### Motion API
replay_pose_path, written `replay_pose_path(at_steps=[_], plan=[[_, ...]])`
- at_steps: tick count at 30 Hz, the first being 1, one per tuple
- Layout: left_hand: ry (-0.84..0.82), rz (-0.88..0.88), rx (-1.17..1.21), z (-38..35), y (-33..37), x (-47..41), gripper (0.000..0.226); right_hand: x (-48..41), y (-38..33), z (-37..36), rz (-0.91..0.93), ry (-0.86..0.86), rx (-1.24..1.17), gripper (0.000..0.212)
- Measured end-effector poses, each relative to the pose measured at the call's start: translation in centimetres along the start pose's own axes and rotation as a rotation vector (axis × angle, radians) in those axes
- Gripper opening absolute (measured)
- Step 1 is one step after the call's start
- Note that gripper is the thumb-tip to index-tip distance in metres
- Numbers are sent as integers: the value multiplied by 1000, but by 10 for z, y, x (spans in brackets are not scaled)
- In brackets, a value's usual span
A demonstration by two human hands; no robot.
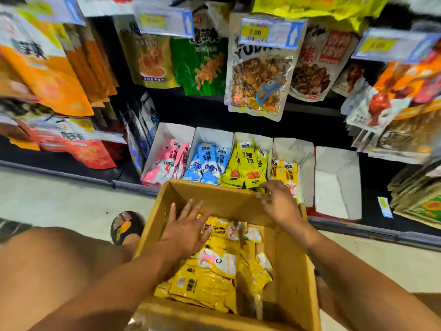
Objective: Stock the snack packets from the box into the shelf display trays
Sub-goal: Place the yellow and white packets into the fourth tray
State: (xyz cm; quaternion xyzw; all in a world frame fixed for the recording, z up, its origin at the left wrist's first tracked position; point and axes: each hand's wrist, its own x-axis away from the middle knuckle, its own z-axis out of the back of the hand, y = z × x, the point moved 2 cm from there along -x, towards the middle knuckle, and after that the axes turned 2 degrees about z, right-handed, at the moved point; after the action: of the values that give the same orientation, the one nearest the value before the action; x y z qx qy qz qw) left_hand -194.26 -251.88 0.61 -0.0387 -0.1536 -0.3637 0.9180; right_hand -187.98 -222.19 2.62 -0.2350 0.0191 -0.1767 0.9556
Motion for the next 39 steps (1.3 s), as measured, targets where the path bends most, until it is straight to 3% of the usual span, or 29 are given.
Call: replay_pose_path(at_steps=[3,9,14,17,23,26,33,39], plan=[[-32,73,30,-28,-12,39,81,28,-12,-27,29,-90,27,48],[-114,121,-24,-84,-42,104,64,78,-21,-110,7,-336,27,45],[28,83,-8,-90,-44,117,55,108,-29,-173,79,-597,115,55],[66,109,26,-88,-45,116,52,106,-30,-199,9,-675,118,60],[145,117,90,-93,-49,114,47,81,-28,-232,-229,-621,-53,69],[195,114,126,-94,-50,113,43,76,-26,-244,-260,-633,-40,68],[196,137,117,-92,-50,113,42,87,-28,-249,-196,-567,61,22],[172,143,106,-93,-50,113,42,93,-26,-230,-235,-501,-43,24]])
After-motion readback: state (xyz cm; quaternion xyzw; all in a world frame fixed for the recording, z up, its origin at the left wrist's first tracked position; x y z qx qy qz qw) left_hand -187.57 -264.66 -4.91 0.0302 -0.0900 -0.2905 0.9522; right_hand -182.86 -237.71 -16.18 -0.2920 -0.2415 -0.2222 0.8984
